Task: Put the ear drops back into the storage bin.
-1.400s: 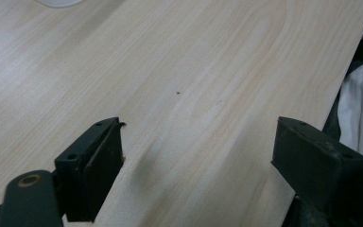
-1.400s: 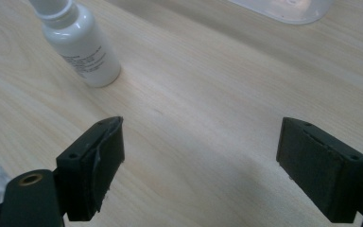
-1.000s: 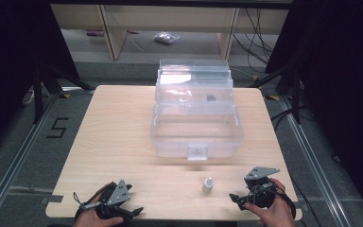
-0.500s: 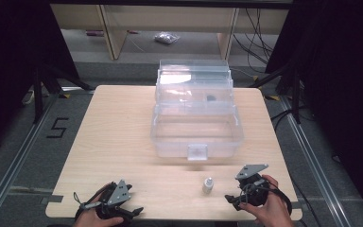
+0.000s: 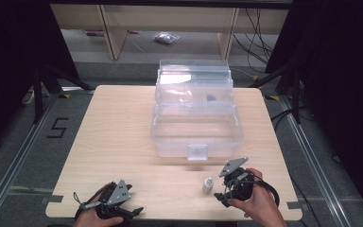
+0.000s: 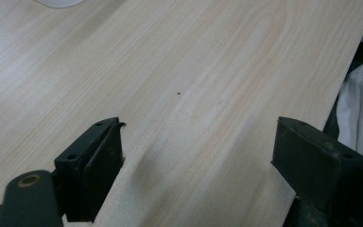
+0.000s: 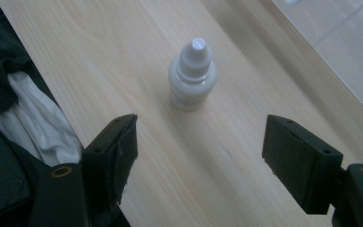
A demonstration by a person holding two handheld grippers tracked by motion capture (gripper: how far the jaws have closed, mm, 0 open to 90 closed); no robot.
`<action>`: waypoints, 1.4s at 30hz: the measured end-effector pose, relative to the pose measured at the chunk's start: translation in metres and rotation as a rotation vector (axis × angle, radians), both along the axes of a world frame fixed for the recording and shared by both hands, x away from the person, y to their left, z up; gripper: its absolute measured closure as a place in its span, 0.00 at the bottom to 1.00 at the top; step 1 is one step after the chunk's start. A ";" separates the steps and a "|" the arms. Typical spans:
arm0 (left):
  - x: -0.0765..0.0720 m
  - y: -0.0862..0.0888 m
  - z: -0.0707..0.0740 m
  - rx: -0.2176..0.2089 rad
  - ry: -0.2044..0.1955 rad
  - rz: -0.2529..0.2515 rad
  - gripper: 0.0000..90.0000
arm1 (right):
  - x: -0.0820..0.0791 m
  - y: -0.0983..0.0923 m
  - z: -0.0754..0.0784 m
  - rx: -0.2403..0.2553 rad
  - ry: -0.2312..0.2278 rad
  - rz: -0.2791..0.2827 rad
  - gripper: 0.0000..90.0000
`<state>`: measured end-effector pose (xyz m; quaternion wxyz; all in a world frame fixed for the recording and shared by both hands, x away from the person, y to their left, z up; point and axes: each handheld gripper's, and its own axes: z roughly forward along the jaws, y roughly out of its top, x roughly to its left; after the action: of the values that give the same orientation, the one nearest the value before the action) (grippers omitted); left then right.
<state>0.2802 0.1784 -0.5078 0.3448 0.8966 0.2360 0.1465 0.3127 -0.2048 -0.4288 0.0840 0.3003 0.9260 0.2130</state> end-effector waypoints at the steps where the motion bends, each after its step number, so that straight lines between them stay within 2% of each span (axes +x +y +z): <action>1: 0.000 -0.001 0.000 0.000 -0.001 0.008 0.18 | 0.001 0.002 -0.001 -0.005 0.002 0.002 0.32; 4: -0.001 0.000 0.000 -0.008 0.006 0.002 0.18 | 0.007 0.005 -0.002 -0.023 -0.010 0.033 0.33; 7: 0.000 0.000 0.000 -0.005 0.006 -0.002 0.18 | 0.009 0.010 -0.003 -0.038 0.007 0.025 0.35; 8: 0.000 -0.001 0.000 -0.001 0.002 0.004 0.18 | 0.010 0.011 -0.004 -0.044 -0.001 0.032 0.36; 9: 0.000 0.000 0.000 -0.004 0.004 0.003 0.18 | 0.012 0.012 -0.005 -0.043 0.000 0.056 0.37; 10: 0.000 0.000 0.000 0.003 0.001 -0.001 0.18 | 0.012 0.014 -0.005 -0.043 0.007 0.044 0.38; 11: 0.000 0.000 0.000 -0.001 0.004 0.002 0.18 | 0.014 0.015 -0.005 -0.046 0.003 0.062 0.38; 12: 0.000 0.000 0.000 -0.001 0.005 0.002 0.18 | 0.013 0.018 -0.006 -0.046 0.010 0.048 0.38; 13: 0.000 0.000 -0.001 -0.001 0.002 0.004 0.18 | 0.014 0.019 -0.006 -0.061 0.004 0.055 0.39; 14: 0.000 -0.001 -0.001 -0.002 0.003 0.004 0.18 | 0.016 0.020 -0.006 -0.060 0.003 0.085 0.41; 15: 0.000 -0.001 -0.001 -0.002 0.003 0.004 0.18 | 0.016 0.022 -0.006 -0.064 0.013 0.071 0.41; 17: 0.000 -0.001 0.000 -0.003 0.006 0.001 0.18 | 0.018 0.024 -0.007 -0.064 0.005 0.097 0.42; 25: 0.000 0.000 0.000 -0.009 0.006 -0.001 0.18 | 0.025 0.031 -0.011 -0.088 0.032 0.098 0.45; 27: 0.000 0.000 0.000 -0.005 0.004 0.002 0.18 | 0.028 0.034 -0.013 -0.091 0.034 0.120 0.47; 31: 0.000 0.000 0.000 0.003 0.000 0.002 0.18 | 0.030 0.037 -0.013 -0.100 0.046 0.119 0.48; 34: 0.000 0.000 0.000 -0.010 0.005 0.002 0.18 | 0.032 0.041 -0.015 -0.111 0.050 0.142 0.50; 36: 0.000 0.000 0.000 -0.005 0.002 0.003 0.18 | 0.032 0.044 -0.015 -0.118 0.055 0.136 0.52; 38: -0.002 -0.001 0.000 -0.017 0.009 0.016 0.18 | 0.032 0.046 -0.016 -0.126 0.055 0.138 0.54; 39: -0.002 -0.001 0.000 -0.017 0.009 0.016 0.18 | 0.033 0.047 -0.015 -0.128 0.052 0.158 0.54; 42: 0.000 0.000 0.000 -0.004 0.001 0.005 0.18 | 0.035 0.049 -0.016 -0.146 0.052 0.170 0.56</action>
<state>0.2801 0.1784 -0.5074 0.3460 0.8955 0.2385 0.1463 0.3474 -0.1554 -0.4452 0.0633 0.2193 0.9630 0.1436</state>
